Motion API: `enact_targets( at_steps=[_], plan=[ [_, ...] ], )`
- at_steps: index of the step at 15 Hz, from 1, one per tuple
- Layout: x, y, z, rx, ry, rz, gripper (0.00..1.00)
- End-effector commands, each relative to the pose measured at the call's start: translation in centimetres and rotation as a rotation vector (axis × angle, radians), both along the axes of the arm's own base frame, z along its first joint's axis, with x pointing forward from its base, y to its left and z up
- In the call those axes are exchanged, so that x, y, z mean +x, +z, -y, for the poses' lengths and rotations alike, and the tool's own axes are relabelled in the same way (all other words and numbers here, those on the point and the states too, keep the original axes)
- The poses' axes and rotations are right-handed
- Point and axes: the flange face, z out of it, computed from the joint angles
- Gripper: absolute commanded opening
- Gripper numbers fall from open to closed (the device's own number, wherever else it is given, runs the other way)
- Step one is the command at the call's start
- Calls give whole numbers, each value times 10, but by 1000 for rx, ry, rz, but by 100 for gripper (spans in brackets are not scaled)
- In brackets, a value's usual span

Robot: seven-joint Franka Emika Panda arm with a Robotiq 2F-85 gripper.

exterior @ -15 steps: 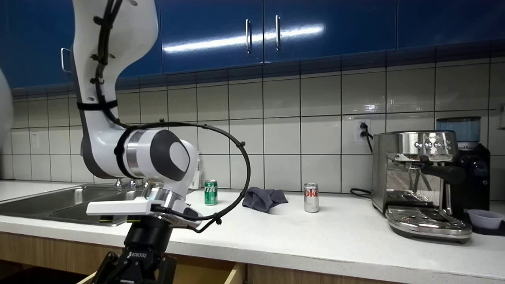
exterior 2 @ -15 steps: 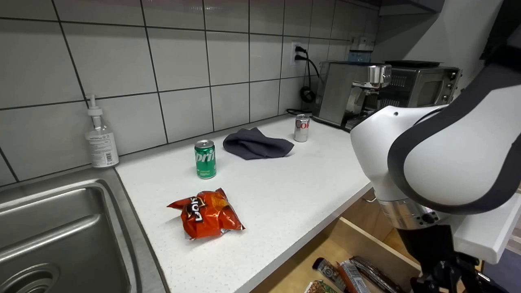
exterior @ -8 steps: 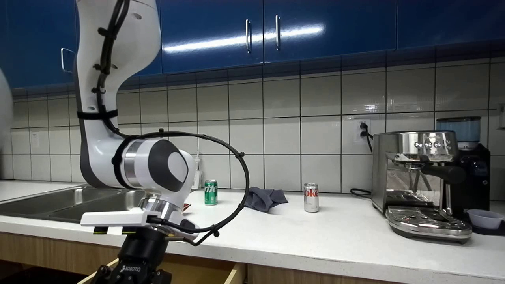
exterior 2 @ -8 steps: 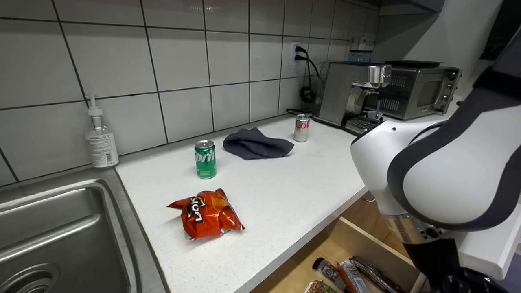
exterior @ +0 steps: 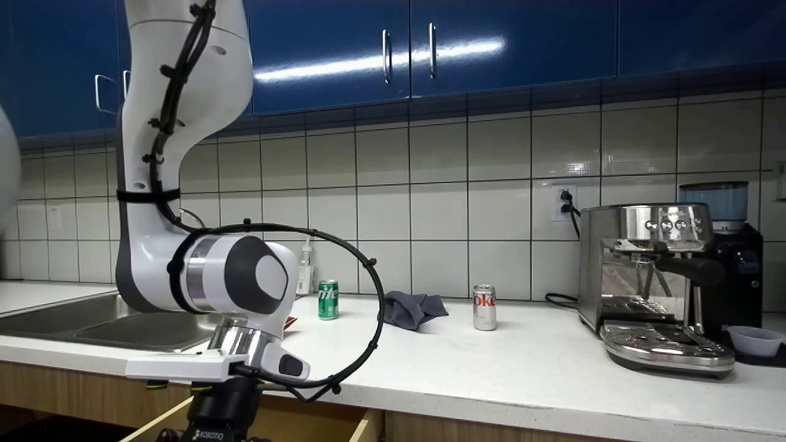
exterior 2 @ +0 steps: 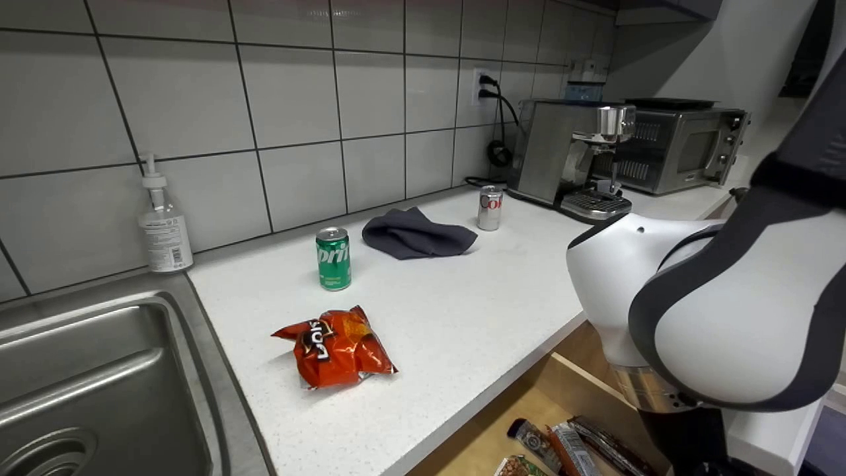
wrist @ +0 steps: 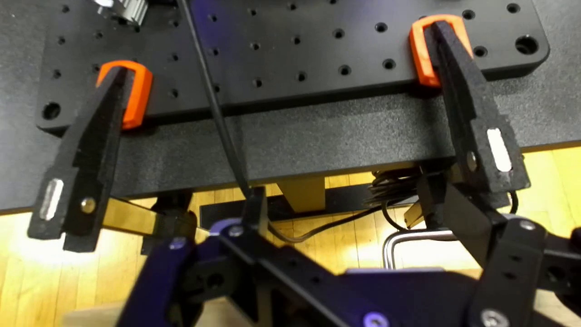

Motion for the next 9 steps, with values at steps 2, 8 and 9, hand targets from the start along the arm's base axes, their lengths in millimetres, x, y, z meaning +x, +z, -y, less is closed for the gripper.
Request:
enact_targets(
  at_steps=[2,8,9],
  plan=[
    [12,-12,-3,17,33,85,100],
    [29,-10,-3,15,40,192,100],
    [32,-8,-3,18,41,214,100]
  ],
)
